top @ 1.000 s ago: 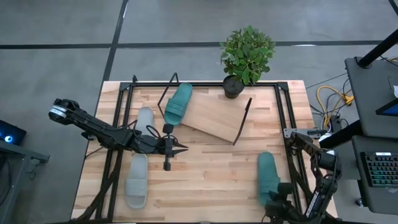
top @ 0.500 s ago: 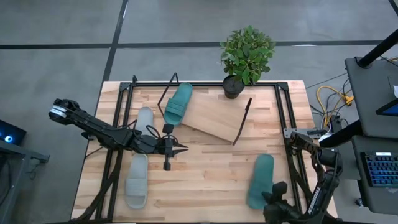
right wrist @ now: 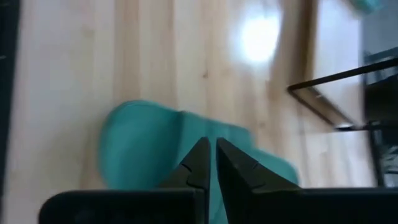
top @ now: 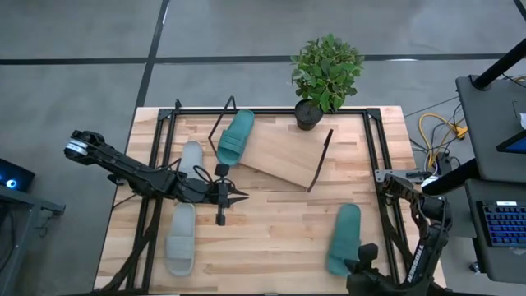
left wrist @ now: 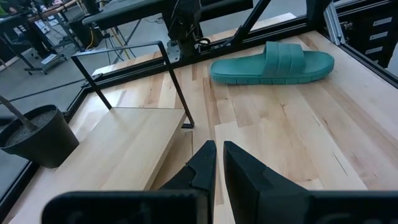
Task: Pick and place slides into the shelf
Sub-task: Put the green slipper on the shelf
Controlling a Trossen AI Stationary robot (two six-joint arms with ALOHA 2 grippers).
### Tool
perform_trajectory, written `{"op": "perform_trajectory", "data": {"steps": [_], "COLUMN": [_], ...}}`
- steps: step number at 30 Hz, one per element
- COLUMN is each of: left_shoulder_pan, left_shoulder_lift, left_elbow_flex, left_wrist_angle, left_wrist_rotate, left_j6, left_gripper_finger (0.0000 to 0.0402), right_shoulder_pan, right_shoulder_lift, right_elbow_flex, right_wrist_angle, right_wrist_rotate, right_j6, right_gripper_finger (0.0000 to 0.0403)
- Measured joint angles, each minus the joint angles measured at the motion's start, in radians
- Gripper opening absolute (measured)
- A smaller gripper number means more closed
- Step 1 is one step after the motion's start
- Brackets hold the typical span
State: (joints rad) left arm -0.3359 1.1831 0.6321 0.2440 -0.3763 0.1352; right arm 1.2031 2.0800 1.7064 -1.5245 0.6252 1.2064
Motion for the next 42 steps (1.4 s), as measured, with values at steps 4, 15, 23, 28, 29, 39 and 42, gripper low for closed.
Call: {"op": "perform_trajectory", "data": {"steps": [4,15,23,28,29,39,42], "left_shoulder_pan": [0.000,0.000,0.000,0.000,0.000,0.000,0.000], "left_shoulder_lift": [0.000,0.000,0.000,0.000,0.000,0.000,0.000], "left_elbow_flex": [0.000,0.000,0.000,0.000,0.000,-0.001,-0.001], "left_wrist_angle": [0.000,-0.009,-0.027,-0.030,-0.030,-0.030,-0.030], "left_wrist_rotate": [0.000,0.000,0.000,0.000,0.000,0.000,0.000], "left_j6": [0.000,0.000,-0.001,-0.001,-0.001,-0.001,-0.008], "left_gripper_finger": [0.0015,0.0015,0.0015,0.0015,0.0015,0.0015,0.0015], "right_shoulder_pan": [-0.002,-0.035,-0.045,-0.046,-0.046,-0.045,-0.048], "right_shoulder_lift": [0.000,0.033,0.082,0.089,0.090,0.090,0.090], "right_elbow_flex": [-0.008,-0.046,-0.061,-0.105,-0.114,-0.186,-0.197], "right_wrist_angle": [0.063,0.064,0.057,0.041,0.040,0.040,0.037], "right_wrist_rotate": [-0.066,-0.075,-0.083,-0.083,-0.083,-0.080,-0.076], "right_j6": [0.003,-0.011,-0.014,-0.006,-0.002,0.023,0.048], "right_gripper_finger": [0.0072,0.0227,0.0261,0.0254,0.0251,0.0233,0.0224]}}
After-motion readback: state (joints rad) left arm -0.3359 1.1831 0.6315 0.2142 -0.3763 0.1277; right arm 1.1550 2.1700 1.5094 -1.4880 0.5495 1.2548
